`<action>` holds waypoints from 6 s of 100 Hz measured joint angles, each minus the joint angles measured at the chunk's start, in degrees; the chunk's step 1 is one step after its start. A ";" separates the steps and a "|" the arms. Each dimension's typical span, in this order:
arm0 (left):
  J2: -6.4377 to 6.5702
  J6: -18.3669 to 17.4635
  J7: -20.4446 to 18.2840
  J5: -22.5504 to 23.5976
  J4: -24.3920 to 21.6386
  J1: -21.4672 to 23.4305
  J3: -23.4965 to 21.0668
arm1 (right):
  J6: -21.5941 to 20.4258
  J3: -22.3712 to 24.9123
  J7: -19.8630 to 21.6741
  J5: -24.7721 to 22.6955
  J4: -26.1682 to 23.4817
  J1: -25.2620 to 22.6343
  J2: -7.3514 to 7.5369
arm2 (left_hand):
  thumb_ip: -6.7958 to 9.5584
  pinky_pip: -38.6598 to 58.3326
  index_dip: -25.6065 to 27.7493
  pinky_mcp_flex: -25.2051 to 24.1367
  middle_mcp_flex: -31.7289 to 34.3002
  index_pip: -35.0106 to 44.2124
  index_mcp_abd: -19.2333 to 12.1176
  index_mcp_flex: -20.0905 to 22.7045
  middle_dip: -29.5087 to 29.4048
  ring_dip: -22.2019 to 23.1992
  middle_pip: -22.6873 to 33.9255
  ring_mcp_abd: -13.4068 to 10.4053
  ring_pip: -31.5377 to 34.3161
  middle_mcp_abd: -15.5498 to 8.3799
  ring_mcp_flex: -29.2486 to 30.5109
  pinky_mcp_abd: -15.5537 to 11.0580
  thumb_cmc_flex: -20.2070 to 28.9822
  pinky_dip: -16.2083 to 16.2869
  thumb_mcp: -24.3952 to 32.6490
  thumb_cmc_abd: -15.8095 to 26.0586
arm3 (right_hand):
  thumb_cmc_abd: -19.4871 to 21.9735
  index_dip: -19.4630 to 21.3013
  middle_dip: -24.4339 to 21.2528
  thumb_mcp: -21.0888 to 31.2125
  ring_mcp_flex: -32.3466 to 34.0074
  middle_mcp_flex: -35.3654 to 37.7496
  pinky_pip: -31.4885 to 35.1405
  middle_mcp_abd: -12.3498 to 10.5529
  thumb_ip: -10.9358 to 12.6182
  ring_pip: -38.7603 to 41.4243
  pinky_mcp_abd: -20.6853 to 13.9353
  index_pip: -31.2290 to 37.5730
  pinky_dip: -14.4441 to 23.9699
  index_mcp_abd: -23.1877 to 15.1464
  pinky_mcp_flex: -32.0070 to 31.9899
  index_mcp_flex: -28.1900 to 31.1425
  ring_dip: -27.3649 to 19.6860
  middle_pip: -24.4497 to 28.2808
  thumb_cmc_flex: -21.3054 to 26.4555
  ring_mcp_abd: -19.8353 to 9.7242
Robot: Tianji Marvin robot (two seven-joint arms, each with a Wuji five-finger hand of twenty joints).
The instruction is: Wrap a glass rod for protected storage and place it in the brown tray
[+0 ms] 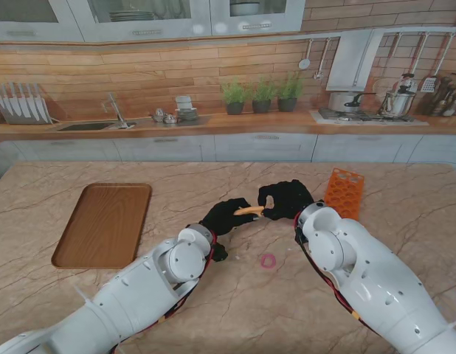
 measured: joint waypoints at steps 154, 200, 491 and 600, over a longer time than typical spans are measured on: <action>7.61 1.65 -3.56 7.68 -18.06 12.25 -11.85 | -2.67 -1.47 -9.83 -17.78 -0.55 -11.52 2.88 | 0.11 0.10 -0.02 0.00 0.03 4.90 1.02 0.00 -0.53 -0.39 0.08 1.34 0.74 0.77 0.00 2.17 1.97 0.77 2.11 0.66 | -4.28 9.13 -0.06 1.81 -15.65 -36.01 -8.15 -2.69 1.54 -9.16 -2.27 -4.19 -1.36 6.55 -3.60 -27.26 -5.32 1.47 -7.63 -7.62; 8.51 1.66 -5.04 8.39 -18.91 12.96 -12.48 | -0.50 -4.03 -11.31 -17.00 2.16 -10.03 2.82 | 0.12 0.10 -0.09 0.00 0.56 4.90 1.64 0.00 -0.63 -0.47 0.61 1.36 0.98 0.77 0.05 2.20 1.97 1.62 2.11 0.61 | -1.66 8.72 -0.01 2.47 -15.65 -36.06 -6.01 -2.02 2.84 -7.82 -2.40 -2.74 -2.23 6.62 -3.60 -27.82 -5.90 2.84 -7.65 -7.73; 7.22 1.98 -2.46 12.51 -13.30 7.48 -5.98 | -13.97 3.52 -11.75 -3.09 -3.42 -6.69 0.27 | -1.17 0.36 -5.16 0.09 6.57 2.72 -0.58 11.91 -1.89 -3.39 4.13 1.26 3.65 -0.89 2.01 2.90 -16.60 5.18 38.84 -14.30 | 6.29 0.71 -0.06 -0.10 -15.47 -27.66 -4.64 -3.34 0.19 -7.21 -2.45 10.89 -4.01 -6.33 -4.85 -3.42 -6.60 0.56 -1.39 -8.00; 6.97 -3.84 -1.68 14.64 -10.28 5.79 -3.91 | -11.35 1.35 -13.53 -2.73 0.00 -4.21 -0.39 | -0.12 0.37 2.23 0.09 3.15 -7.29 2.26 8.47 0.07 -3.07 4.17 -1.04 2.18 -3.21 1.59 0.27 -41.40 -3.16 33.34 -22.47 | 6.29 0.21 -0.06 -0.11 -14.95 -27.55 -4.64 -3.36 0.19 -7.67 -2.43 10.32 -4.01 -5.71 -4.36 -3.04 -6.60 0.56 -1.39 -8.00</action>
